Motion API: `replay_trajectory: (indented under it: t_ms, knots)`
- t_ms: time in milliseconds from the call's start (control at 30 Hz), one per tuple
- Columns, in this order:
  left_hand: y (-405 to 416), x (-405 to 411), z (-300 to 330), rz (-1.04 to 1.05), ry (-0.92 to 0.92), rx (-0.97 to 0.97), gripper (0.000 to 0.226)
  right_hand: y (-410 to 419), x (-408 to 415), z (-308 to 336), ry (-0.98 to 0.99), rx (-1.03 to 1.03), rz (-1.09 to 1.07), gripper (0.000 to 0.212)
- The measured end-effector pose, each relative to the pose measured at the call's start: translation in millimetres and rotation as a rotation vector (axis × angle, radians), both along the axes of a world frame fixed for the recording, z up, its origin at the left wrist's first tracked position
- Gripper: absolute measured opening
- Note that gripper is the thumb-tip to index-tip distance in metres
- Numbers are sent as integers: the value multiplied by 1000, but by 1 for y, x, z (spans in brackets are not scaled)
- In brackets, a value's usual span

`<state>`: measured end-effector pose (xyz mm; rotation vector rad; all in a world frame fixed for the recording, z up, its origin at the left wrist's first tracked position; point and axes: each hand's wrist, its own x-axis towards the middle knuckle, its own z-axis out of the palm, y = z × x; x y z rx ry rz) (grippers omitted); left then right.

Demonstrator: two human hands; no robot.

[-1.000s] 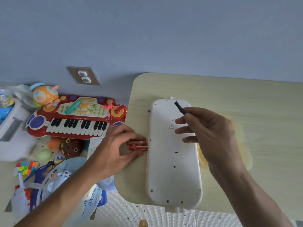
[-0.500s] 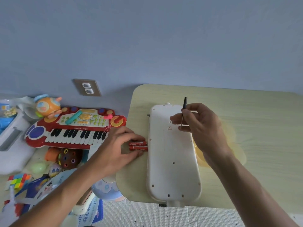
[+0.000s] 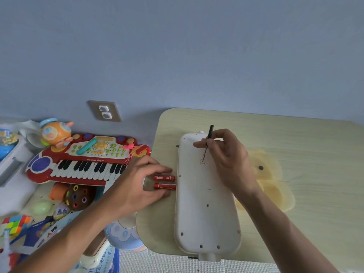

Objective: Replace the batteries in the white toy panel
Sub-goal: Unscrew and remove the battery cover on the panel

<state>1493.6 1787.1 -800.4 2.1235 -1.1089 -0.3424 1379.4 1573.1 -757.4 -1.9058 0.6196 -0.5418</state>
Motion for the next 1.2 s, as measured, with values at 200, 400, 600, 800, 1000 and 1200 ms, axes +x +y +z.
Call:
replay_trajectory:
  t_ms: [200,400,600,800,1000,1200]
  knots:
    - [-9,17,20,5,-11,-84,48,0,1,-6,10,-49,20,5]
    - [-60,26,43,7,27,-234,28,-5,0,-10,-19,-61,56,4]
    - [-110,17,70,-181,63,-245,25,-10,-2,-8,-76,-36,121,15]
    - [-120,9,70,-123,107,-329,7,-14,-4,-7,-61,-18,136,11]
    - [-117,7,65,-177,243,-337,13,-18,-3,-6,-85,73,125,13]
    - [-113,6,63,-74,246,-397,13,-16,-1,-8,-64,80,140,10]
